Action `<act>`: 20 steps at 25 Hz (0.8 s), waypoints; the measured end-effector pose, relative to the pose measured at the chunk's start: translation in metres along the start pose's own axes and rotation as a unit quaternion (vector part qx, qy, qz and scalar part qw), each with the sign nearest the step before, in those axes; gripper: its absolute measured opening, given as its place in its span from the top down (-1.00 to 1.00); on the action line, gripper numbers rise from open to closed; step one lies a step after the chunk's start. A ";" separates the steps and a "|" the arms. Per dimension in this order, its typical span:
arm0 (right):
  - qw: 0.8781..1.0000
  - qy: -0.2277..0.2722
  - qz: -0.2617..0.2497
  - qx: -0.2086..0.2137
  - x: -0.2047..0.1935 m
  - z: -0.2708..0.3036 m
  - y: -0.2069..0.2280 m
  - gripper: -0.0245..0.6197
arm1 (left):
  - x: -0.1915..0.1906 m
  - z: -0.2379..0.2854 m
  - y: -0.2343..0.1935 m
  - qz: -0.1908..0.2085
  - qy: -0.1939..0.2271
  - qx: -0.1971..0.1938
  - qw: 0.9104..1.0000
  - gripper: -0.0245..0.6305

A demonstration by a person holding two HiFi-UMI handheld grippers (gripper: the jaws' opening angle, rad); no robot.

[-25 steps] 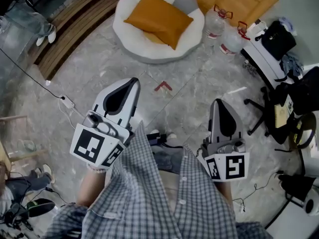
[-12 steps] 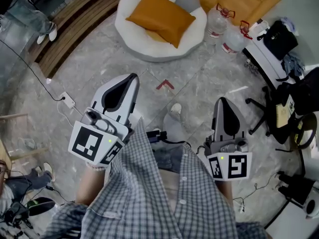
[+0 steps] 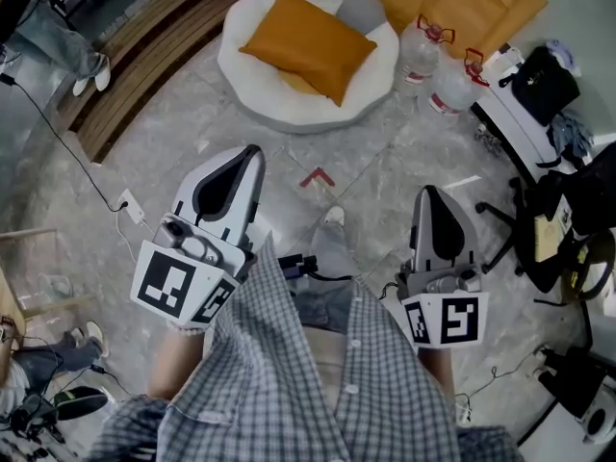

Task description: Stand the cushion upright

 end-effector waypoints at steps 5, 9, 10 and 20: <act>1.000 0.003 0.003 0.014 -0.008 0.028 0.030 0.90 | 0.004 0.035 0.002 0.006 0.002 0.012 1.000 0.91; 1.000 0.015 0.006 0.026 -0.010 0.056 0.055 0.90 | 0.010 0.063 -0.001 0.006 0.010 0.025 1.000 0.91; 0.999 0.018 0.006 0.029 -0.010 0.062 0.061 0.90 | 0.011 0.070 -0.001 0.005 0.013 0.028 1.000 0.91; 0.998 0.040 0.003 0.056 -0.017 0.125 0.118 0.90 | 0.022 0.129 -0.012 -0.002 0.042 0.061 0.997 0.91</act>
Point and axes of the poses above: the fingertips, and each gripper's own axes: z forward along the fingers, y to its right, x out of its top, the point moved 10 cm from there along -z, backward along the fingers, and after that the axes turned 13 degrees about -z, right-handed, at the moved point
